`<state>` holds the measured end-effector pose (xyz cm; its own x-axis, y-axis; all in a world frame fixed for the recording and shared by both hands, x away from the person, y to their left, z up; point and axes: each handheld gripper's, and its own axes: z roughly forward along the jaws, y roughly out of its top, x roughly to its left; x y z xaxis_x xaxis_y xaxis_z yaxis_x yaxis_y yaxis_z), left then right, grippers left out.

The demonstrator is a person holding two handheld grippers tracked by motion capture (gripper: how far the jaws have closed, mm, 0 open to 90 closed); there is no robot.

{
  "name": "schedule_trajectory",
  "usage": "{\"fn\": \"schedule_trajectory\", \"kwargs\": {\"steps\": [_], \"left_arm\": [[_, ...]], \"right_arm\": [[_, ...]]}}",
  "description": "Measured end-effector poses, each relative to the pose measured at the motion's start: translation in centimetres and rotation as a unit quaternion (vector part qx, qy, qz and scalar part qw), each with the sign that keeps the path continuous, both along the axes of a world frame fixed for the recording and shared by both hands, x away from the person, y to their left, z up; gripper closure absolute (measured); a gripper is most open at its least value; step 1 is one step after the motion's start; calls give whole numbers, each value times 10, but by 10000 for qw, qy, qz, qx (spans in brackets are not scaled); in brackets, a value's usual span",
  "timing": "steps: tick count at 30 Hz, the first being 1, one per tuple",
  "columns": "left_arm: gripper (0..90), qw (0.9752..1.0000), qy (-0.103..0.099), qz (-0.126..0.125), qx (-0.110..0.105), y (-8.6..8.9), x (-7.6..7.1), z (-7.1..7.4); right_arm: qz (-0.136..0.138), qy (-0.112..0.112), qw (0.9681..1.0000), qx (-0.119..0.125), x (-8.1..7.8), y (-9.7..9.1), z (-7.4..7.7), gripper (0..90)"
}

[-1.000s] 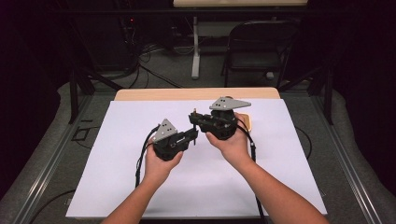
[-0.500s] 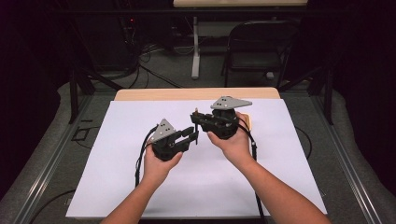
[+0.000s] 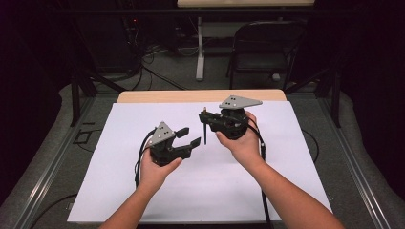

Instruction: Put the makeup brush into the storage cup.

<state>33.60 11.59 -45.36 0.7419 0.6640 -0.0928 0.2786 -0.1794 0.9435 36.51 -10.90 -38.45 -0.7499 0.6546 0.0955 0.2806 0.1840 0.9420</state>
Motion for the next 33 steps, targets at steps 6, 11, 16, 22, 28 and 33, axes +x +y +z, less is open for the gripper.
{"fn": "schedule_trajectory", "kwargs": {"steps": [6, 11, 16, 22, 28, 33], "left_arm": [[325, 9999, -42, 29, 136, 5, -4, 1], [317, 9998, -68, 70, 176, 10, -7, 1], [314, 9996, -108, 95, 247, 15, -10, -2], [308, 9992, -168, 180, 311, 21, -15, -2], [299, 9985, -242, 277, 404, 27, -21, -3], [281, 9990, -188, 299, 273, 32, -25, -5]], "right_arm": [[-52, -59, 10000, -46, -2, -5, 6, 836], [-109, -74, 9999, -61, -1, -10, 9, 836], [-171, -60, 9998, -54, 0, -17, 11, 836], [-277, -52, 9996, -81, 0, -25, 15, 836], [-355, -104, 9993, -101, 0, -34, 21, 836], [-403, -106, 9991, -83, 1, -40, 26, 836]]}}
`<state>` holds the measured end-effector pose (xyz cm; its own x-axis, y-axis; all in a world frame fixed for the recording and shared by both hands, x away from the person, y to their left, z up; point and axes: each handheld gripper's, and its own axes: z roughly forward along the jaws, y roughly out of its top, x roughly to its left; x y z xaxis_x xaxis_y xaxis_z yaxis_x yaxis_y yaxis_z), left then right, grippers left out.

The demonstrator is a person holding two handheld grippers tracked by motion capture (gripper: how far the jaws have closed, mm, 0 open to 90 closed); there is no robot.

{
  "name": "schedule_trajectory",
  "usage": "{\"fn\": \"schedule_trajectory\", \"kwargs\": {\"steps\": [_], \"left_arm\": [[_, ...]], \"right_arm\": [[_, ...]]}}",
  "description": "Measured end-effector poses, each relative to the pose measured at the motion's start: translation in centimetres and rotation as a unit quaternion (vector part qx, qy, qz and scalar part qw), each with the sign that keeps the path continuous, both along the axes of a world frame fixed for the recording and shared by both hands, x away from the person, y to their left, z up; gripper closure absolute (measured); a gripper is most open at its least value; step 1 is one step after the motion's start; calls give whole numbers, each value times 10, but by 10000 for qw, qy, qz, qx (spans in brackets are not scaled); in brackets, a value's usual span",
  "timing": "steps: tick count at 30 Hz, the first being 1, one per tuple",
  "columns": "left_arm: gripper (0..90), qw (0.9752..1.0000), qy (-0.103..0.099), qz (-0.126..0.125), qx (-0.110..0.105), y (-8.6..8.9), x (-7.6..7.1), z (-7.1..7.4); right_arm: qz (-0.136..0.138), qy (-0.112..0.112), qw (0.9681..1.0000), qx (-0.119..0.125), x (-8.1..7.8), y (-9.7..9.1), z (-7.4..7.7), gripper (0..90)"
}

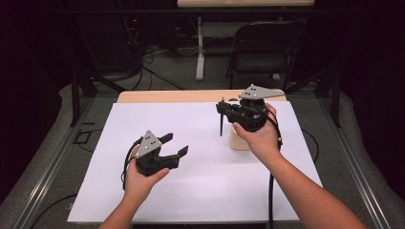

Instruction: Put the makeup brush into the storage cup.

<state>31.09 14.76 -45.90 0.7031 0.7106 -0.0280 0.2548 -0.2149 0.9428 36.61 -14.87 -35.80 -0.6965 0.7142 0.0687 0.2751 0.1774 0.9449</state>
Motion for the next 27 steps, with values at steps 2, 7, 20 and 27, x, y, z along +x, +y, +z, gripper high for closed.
{"fn": "schedule_trajectory", "kwargs": {"steps": [2, 7, 20, 27], "left_arm": [[232, 10000, -27, 34, 25, 2, -1, -2], [204, 9998, 13, 106, 140, 5, -5, -7], [201, 9997, 113, 195, 78, 13, -12, -16], [201, 9996, 161, 211, 48, 14, -17, -23]], "right_arm": [[-25, 11, 10000, -11, 1, -2, 1, 836], [-68, -57, 10000, -31, 1, -5, 6, 836], [-206, -94, 9997, -27, 7, -16, 16, 836], [-348, -111, 9993, -8, 12, -26, 25, 836]]}}
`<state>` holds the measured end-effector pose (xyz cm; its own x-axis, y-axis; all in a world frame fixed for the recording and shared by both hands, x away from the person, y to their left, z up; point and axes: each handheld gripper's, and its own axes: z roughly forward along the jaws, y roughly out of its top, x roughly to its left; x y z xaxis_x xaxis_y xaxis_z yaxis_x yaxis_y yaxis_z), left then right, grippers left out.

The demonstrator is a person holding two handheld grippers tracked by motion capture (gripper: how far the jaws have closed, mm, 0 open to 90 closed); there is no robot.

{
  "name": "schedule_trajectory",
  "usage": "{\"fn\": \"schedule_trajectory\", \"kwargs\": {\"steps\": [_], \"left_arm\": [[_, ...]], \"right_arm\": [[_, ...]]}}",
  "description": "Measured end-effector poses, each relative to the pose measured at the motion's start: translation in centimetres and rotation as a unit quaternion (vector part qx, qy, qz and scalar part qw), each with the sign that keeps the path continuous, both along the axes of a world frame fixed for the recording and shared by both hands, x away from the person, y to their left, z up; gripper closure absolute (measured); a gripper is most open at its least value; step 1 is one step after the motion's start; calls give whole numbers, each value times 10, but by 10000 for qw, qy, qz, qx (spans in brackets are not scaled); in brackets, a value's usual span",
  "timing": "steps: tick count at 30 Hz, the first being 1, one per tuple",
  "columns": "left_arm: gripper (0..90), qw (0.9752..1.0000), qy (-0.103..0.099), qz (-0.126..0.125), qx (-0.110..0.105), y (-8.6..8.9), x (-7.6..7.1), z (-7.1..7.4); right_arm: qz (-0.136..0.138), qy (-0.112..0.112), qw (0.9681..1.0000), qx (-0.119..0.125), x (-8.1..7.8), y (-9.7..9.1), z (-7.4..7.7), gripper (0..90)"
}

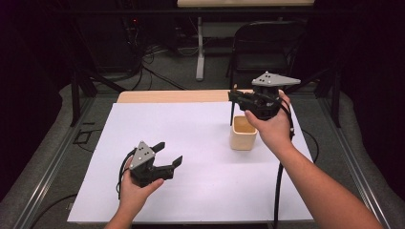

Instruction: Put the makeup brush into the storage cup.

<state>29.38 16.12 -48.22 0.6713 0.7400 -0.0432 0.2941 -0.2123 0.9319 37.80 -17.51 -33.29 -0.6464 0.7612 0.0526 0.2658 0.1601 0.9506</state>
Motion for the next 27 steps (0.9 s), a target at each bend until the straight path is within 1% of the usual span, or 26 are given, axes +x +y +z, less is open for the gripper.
{"fn": "schedule_trajectory", "kwargs": {"steps": [4, 10, 14, 17, 19, 24, 27], "left_arm": [[202, 10000, 38, 10, 12, -1, -1, -4], [202, 10000, 56, -35, -5, -3, -2, -7], [202, 9999, 68, -42, -61, -4, -1, -7], [202, 9999, 75, -44, -92, -4, -1, -7], [202, 9999, 74, -25, -152, -3, -1, -7], [203, 9999, 92, -23, -130, -4, -2, -8], [203, 9998, 127, -14, -174, -4, -2, -10]], "right_arm": [[-110, 31, 9999, 43, 4, -7, 4, 836], [-268, -1, 9996, -46, 9, -16, 8, 836], [-383, -42, 9992, -72, 11, -22, 12, 835], [-468, -54, 9989, -59, 12, -28, 15, 835], [-526, -51, 9986, -67, 12, -31, 17, 835], [-630, -71, 9979, -105, 13, -39, 20, 835], [-673, -76, 9976, -117, 12, -42, 21, 836]]}}
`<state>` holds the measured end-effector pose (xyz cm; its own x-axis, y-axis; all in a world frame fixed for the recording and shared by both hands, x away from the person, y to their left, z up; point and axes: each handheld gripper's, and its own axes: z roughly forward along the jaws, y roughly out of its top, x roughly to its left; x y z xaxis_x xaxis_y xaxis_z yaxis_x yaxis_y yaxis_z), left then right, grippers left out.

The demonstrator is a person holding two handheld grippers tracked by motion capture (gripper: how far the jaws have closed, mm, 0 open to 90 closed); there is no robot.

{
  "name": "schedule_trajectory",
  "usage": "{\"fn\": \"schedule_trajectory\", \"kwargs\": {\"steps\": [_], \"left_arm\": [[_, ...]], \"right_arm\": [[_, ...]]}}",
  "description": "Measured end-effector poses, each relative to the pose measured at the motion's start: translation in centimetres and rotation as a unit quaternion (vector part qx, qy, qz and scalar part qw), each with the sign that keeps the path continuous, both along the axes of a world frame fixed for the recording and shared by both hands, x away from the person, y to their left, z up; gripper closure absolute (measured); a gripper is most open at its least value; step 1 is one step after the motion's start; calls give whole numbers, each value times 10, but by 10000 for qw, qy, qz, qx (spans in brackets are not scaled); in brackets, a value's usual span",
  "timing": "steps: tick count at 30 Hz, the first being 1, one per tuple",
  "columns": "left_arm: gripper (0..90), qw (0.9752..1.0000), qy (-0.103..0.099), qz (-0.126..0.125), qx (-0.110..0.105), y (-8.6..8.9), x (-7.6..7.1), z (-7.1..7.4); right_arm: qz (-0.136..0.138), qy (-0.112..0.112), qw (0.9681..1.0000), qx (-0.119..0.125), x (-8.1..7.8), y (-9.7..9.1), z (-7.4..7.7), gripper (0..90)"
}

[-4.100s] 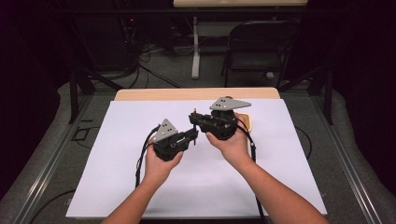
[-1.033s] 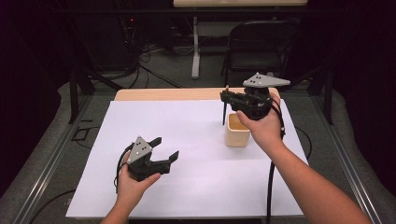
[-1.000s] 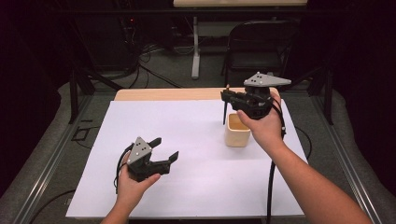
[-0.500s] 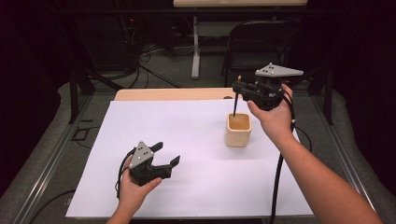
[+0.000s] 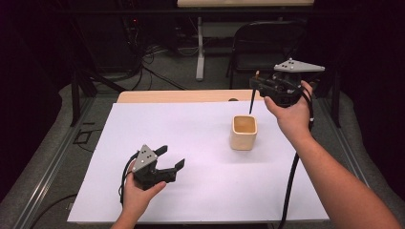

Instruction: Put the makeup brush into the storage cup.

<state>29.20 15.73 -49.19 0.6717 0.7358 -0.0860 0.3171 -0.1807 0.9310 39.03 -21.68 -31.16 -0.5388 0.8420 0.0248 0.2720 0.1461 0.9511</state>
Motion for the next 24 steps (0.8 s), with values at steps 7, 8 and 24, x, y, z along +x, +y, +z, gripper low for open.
{"fn": "schedule_trajectory", "kwargs": {"steps": [7, 8, 24], "left_arm": [[204, 10000, 22, 9, 3, 0, -1, -2], [204, 10000, 26, 8, -4, 0, -1, -2], [204, 10000, 34, -14, -43, 1, -1, -1]], "right_arm": [[-16, -10, 10000, -32, 0, -2, 0, 835], [-18, -12, 10000, -23, 1, -2, 0, 836], [-135, -17, 9999, -38, 5, -7, -5, 836]]}}
